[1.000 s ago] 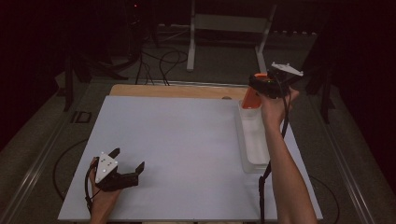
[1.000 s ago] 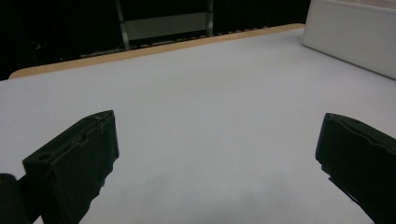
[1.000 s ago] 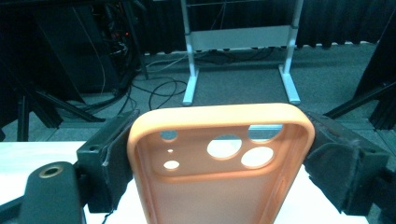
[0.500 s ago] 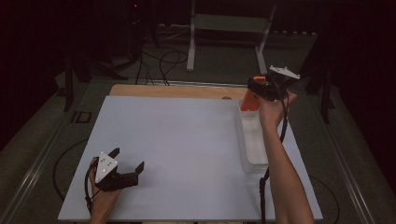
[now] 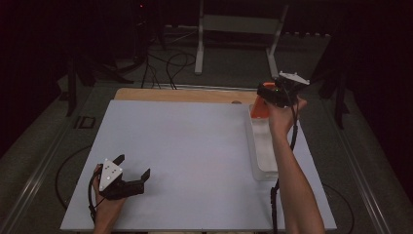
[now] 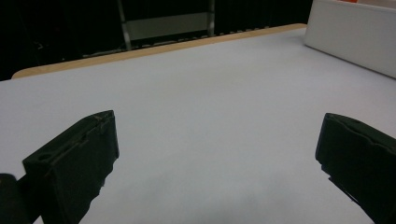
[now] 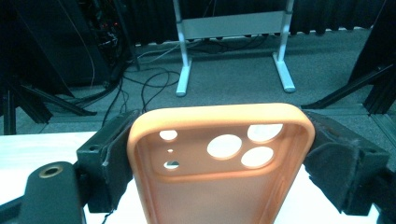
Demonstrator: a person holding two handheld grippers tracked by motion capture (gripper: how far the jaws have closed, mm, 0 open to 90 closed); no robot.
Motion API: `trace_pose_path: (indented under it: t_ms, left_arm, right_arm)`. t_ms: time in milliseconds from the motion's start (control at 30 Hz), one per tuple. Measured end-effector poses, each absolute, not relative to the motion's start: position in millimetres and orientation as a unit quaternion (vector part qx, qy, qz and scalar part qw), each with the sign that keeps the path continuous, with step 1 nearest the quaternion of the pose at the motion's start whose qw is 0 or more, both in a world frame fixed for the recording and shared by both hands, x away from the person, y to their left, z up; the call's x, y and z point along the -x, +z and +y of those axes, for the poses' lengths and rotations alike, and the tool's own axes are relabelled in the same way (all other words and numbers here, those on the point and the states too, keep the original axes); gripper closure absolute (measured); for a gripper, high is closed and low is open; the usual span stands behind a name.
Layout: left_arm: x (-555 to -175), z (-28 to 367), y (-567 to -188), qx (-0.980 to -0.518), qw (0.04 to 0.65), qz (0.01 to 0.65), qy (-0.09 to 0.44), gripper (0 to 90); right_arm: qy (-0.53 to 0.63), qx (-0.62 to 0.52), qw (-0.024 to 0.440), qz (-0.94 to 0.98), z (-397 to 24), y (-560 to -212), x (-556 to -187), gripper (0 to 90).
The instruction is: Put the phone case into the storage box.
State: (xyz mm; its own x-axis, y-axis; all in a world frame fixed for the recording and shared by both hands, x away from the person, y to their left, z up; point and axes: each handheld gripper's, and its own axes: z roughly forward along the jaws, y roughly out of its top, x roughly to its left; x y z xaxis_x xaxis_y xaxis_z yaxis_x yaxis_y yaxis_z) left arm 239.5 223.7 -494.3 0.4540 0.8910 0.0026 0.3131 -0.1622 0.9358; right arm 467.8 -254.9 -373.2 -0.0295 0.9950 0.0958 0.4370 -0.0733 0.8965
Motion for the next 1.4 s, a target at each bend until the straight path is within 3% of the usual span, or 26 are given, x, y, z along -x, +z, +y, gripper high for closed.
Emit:
trace_pose_path:
  t_ms: [1400]
  left_arm:
    - [-239, 224, -493, -0.699, 0.487, 0.43, 0.299, 0.2]
  right_arm:
    - [0.373, -0.619, 0.343, 0.6, -256, -399, -477, 16.2]
